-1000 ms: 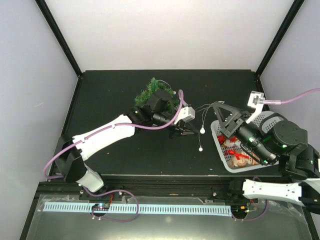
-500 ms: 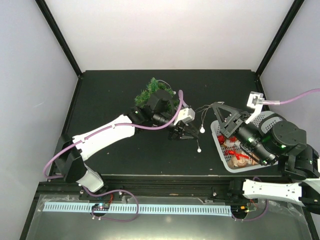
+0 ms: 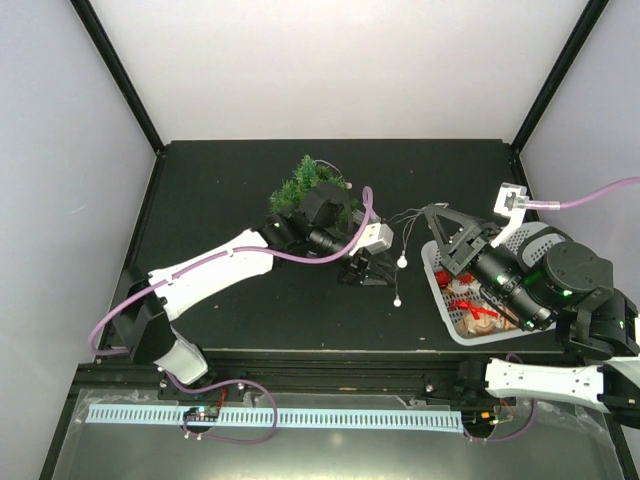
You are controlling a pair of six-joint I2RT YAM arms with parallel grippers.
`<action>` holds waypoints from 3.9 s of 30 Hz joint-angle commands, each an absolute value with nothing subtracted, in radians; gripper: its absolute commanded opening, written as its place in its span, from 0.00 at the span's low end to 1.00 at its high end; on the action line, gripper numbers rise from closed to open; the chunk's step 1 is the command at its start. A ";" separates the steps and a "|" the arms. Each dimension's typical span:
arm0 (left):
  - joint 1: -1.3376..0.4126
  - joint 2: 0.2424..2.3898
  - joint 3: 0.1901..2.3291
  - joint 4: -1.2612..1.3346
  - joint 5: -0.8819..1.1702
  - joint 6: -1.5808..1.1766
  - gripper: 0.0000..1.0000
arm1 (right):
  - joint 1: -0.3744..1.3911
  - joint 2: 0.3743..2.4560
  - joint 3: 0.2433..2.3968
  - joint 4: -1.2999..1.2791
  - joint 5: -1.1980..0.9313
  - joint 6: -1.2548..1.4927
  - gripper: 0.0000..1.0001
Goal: Decorate the small christmas tree
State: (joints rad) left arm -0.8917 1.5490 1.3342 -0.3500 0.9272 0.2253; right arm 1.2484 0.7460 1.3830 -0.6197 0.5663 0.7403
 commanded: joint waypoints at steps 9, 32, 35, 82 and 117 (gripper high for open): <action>-0.919 1.605 1.436 -0.351 0.877 0.217 0.23 | 1.243 0.740 1.374 -0.589 0.586 0.761 0.01; -0.723 1.347 1.603 -0.925 1.004 0.461 0.02 | 1.243 0.738 1.370 -0.672 0.778 0.788 0.01; -0.649 1.300 1.615 -0.914 0.999 0.437 0.02 | 1.231 0.786 1.407 -0.718 0.806 0.787 0.01; 0.049 1.502 2.056 -0.829 1.104 0.126 0.02 | 0.455 1.767 2.146 -0.675 0.089 0.659 0.01; 0.510 1.419 1.815 -1.005 1.327 0.282 0.02 | 0.537 2.280 2.479 -0.458 -0.323 0.926 0.01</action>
State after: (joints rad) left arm 0.4671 1.4708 1.8153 -0.9211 1.3033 0.1768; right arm 0.5896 2.2333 2.4733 -0.4427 -0.4339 0.8822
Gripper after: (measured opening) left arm 0.017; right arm 0.010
